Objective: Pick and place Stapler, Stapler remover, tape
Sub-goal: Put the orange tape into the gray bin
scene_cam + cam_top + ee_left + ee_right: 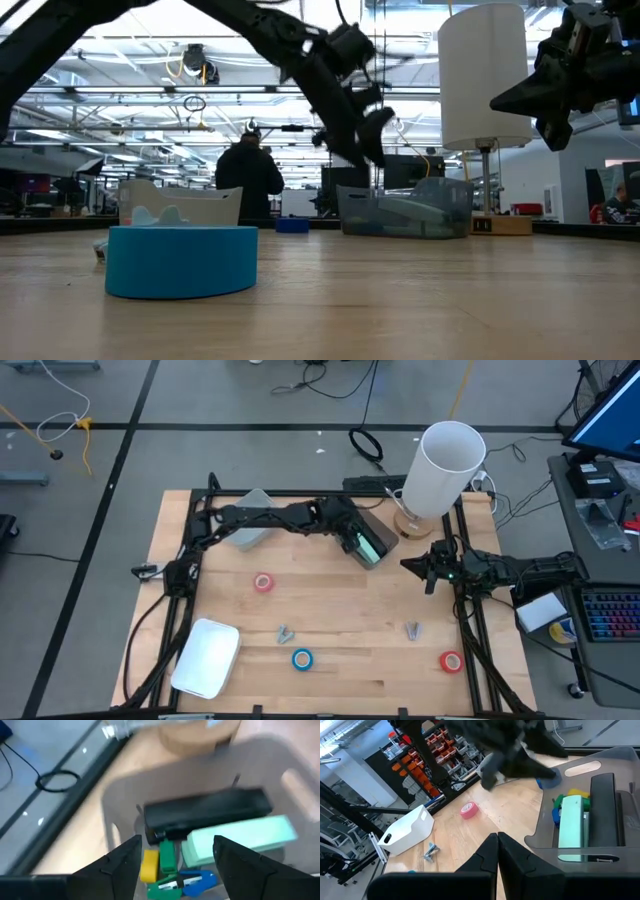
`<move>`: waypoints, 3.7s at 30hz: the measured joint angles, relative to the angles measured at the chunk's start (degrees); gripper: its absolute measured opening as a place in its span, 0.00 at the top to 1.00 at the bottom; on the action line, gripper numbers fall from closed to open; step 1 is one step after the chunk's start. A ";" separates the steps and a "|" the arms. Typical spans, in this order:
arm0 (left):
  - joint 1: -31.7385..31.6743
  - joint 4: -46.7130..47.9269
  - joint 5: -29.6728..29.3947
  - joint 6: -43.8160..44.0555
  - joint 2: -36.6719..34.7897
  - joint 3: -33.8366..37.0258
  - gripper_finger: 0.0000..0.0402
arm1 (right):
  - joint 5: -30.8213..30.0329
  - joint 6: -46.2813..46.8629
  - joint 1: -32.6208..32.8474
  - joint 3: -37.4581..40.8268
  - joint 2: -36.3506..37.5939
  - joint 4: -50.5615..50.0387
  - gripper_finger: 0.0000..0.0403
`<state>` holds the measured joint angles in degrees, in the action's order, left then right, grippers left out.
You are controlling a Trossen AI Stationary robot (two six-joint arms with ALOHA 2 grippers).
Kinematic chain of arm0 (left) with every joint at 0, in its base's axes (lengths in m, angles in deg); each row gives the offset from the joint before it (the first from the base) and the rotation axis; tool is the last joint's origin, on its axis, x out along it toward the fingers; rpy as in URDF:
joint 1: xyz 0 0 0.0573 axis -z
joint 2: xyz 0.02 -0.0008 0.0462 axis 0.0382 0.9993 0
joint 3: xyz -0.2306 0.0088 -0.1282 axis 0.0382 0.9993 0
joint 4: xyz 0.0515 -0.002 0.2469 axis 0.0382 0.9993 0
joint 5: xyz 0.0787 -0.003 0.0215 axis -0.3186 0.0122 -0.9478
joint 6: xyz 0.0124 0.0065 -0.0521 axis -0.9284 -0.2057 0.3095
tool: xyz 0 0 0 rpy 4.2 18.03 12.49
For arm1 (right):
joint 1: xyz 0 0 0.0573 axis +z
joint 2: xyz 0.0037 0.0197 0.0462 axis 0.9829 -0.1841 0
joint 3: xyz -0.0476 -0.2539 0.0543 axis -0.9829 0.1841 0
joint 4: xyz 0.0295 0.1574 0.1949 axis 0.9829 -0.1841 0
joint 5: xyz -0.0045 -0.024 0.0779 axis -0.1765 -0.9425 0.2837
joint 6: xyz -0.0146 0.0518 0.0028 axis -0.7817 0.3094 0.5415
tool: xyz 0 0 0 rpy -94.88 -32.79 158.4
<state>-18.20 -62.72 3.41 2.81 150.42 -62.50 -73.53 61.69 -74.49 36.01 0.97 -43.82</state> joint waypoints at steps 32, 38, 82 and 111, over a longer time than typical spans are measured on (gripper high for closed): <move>11.80 36.81 6.05 8.22 -16.01 2.88 0.51 | 1.50 9.04 -0.04 -0.02 0.00 0.82 0.99; 11.93 24.67 9.94 11.09 -21.56 14.04 0.48 | 1.66 9.50 -0.01 -0.02 0.02 2.79 0.99; 24.04 -31.05 -0.40 28.30 -82.48 81.99 0.51 | 34.93 11.33 23.53 -28.63 -34.93 -41.49 0.99; 24.04 -30.79 -0.38 26.86 -82.46 81.99 0.48 | 33.13 41.44 51.84 -26.84 -49.63 -39.61 0.99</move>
<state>5.84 -93.51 3.03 29.67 67.96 19.48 -40.40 103.13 -22.64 9.17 -48.66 -83.43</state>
